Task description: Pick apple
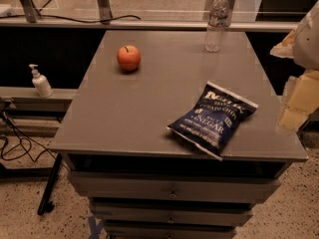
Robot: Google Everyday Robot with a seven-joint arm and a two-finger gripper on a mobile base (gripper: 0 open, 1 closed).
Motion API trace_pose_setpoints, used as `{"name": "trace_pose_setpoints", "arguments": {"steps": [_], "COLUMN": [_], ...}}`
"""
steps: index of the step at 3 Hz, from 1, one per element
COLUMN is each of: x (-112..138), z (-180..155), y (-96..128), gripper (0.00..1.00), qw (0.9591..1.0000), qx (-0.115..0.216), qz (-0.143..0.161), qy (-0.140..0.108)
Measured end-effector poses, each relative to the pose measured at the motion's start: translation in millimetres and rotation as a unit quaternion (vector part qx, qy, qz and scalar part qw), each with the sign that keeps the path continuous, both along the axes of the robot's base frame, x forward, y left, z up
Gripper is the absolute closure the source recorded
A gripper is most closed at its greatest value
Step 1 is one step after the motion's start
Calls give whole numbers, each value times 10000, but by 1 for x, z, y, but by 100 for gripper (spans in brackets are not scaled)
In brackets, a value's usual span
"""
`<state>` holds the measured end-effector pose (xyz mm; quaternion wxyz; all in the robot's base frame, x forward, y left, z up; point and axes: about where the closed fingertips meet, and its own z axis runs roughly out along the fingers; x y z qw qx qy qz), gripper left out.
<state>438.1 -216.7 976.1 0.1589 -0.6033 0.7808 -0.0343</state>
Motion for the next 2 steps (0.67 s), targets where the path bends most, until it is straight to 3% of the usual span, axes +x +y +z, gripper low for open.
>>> {"name": "trace_pose_setpoints", "arguments": {"steps": [1,2], "x": [0,11], "z": [0,-3], "y": [0,18], "gripper": [0,0], "qw": [10000,9996], "qx": [0,269], "qz": [0,31], "qy": [0,-58]}}
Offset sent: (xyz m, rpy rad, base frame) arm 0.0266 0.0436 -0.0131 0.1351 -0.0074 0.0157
